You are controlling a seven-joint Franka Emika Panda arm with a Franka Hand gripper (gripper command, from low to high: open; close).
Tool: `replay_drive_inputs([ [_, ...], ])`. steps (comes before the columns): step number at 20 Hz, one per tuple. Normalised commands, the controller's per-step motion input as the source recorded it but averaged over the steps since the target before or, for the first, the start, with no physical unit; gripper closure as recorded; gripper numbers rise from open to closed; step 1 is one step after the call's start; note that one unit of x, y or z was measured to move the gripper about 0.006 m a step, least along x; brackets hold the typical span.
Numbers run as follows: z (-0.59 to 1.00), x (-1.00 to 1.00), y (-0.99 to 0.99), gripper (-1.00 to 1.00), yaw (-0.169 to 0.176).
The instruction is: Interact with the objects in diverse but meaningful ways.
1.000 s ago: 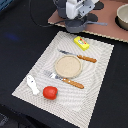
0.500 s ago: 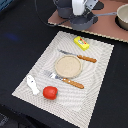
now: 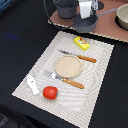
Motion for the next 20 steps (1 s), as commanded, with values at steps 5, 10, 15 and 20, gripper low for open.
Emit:
replay_drive_inputs([
  [5, 0.64, 0.28, 0.53, 1.00, 0.096],
  [10, 0.66, 0.34, 0.53, 1.00, 0.101],
  [15, 0.34, 0.36, 0.34, 1.00, 0.146],
  [20, 0.14, 0.37, 0.22, 1.00, 0.183],
])
